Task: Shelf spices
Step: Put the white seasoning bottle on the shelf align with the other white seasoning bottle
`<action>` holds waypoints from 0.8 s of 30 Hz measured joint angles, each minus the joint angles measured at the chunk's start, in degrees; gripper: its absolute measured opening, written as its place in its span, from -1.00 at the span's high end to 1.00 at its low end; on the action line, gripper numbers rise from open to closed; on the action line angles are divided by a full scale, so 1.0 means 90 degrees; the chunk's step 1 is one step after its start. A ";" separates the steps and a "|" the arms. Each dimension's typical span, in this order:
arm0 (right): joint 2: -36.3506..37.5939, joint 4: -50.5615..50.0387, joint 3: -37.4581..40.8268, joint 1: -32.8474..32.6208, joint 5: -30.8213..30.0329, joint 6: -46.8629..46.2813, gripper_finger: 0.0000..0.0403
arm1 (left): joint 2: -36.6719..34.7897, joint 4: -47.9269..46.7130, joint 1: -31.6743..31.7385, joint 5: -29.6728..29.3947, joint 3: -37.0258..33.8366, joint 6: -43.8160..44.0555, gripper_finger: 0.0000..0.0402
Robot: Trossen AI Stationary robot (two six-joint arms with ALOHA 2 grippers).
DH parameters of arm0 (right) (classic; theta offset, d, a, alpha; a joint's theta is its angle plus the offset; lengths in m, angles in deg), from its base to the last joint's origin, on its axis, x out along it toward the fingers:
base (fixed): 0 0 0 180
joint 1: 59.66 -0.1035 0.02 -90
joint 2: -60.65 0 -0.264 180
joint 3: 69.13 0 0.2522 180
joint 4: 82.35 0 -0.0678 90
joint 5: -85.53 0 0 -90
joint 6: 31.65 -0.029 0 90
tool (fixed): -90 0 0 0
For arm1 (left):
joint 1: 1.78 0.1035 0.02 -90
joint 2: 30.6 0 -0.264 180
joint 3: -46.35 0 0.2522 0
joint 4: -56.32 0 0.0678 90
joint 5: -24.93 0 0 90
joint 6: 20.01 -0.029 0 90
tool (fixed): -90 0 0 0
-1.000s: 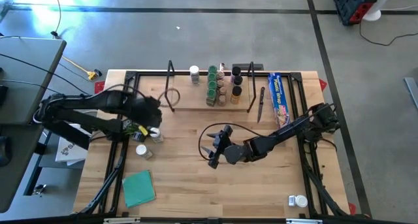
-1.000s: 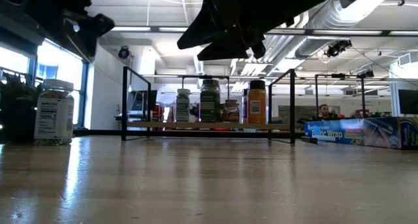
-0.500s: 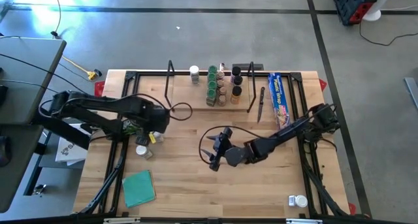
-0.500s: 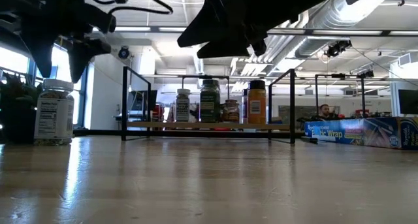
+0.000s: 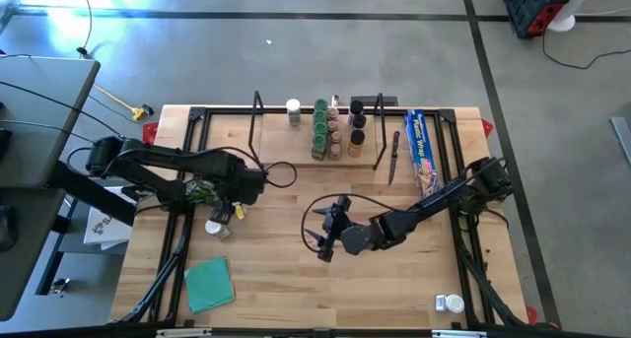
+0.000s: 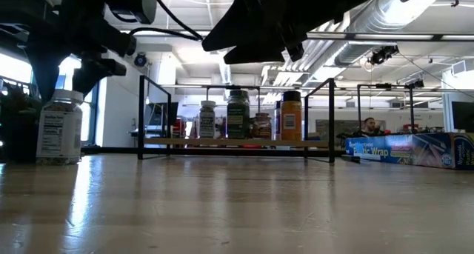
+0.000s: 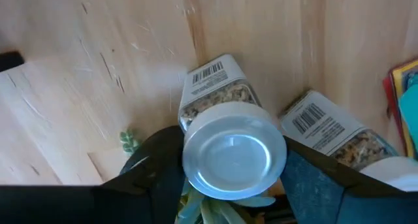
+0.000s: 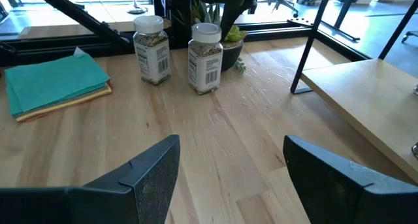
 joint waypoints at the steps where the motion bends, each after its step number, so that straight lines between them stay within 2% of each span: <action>1: 0.0000 0.0000 0.0000 -0.0002 0.0000 0.0002 -0.33 | -0.0003 0.0013 0.0000 -0.0001 0.0000 0.0062 -0.04; 7: 0.0000 0.0000 0.0000 -0.0001 -0.0002 0.0002 -0.33 | -0.0007 0.0261 0.0000 0.0030 0.0007 0.0989 0.01; 19: 0.0000 0.0002 0.0000 0.0005 -0.0029 -0.0017 -0.33 | 0.0010 0.1881 0.0034 0.0151 -0.0006 0.5019 -0.10; 24: 0.0000 0.0002 0.0000 0.0005 -0.0027 -0.0022 -0.33 | 0.0010 0.2516 0.0165 0.0185 -0.0007 0.5072 -0.13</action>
